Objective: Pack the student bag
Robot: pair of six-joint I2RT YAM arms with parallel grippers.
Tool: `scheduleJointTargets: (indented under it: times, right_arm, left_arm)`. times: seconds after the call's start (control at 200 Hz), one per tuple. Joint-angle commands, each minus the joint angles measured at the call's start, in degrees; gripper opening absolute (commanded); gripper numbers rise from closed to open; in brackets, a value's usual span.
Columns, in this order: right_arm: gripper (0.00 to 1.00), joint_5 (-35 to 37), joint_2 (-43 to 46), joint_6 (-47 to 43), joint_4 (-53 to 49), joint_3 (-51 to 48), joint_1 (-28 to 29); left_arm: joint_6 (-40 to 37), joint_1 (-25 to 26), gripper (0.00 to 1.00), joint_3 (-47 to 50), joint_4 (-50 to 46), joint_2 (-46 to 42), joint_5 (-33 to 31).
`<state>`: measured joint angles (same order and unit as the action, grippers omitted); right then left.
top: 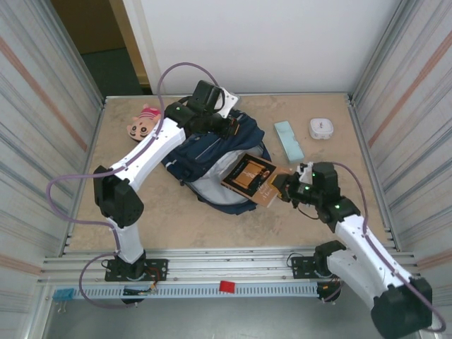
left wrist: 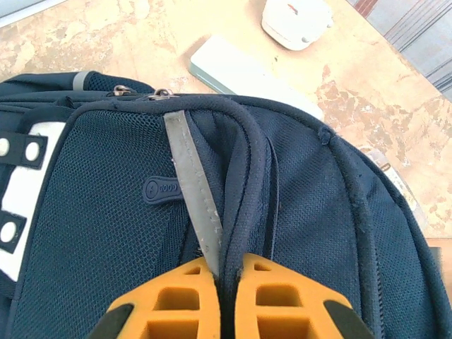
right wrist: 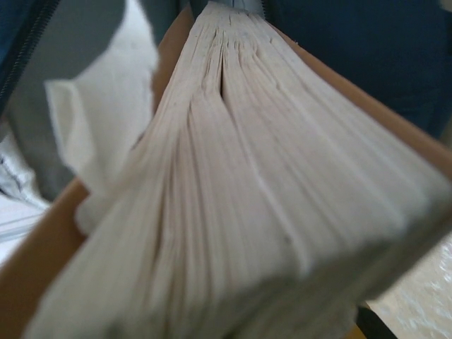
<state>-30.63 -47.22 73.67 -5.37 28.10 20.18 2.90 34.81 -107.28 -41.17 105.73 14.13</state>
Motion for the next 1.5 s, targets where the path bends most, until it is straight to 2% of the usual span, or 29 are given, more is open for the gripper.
scheduleJointTargets:
  times: [0.0,0.07,0.291,0.381,0.531,0.777,0.947,1.243,1.383,1.498]
  right_arm:
    - [0.0,12.57,-3.7,5.08,20.27,0.04,5.2]
    - [0.0,17.72,-6.47,5.68,25.52,-0.53,7.92]
    - [0.0,26.23,-20.06,7.11,36.42,1.81,12.21]
    - [0.0,26.39,-26.52,8.14,43.02,3.29,12.92]
    - [0.0,29.44,-35.01,7.08,46.16,8.8,15.44]
    - [0.0,27.0,-46.78,8.25,51.73,16.31,16.23]
    - [0.0,26.35,-43.88,8.01,49.9,13.84,15.99]
    - [0.0,24.09,-30.38,5.02,38.97,8.56,14.27]
    - [0.0,23.66,-30.75,4.93,39.29,10.36,14.54]
    - [0.0,24.16,-35.27,5.86,41.97,12.65,15.04]
  left_arm:
    - [0.75,-0.88,0.0,-3.55,2.01,-0.78,2.6]
    - [0.86,-1.1,0.0,-3.22,2.83,-1.03,2.85]
    - [2.08,-1.93,0.0,-2.76,4.43,-0.85,5.82]
    - [2.19,-2.03,0.0,-2.8,4.81,-0.82,6.82]
    - [2.2,-2.46,0.0,-2.79,5.3,-0.86,8.31]
    - [1.73,-3.05,0.0,-2.93,5.09,-0.78,8.75]
    - [1.78,-4.47,0.0,-2.35,4.8,-0.79,7.55]
    - [1.02,-5.86,0.0,-1.88,4.34,-0.61,6.45]
    - [1.22,-5.86,0.0,-1.64,4.75,-0.7,7.62]
    - [2.17,-5.84,0.0,-0.24,7.39,-1.61,11.21]
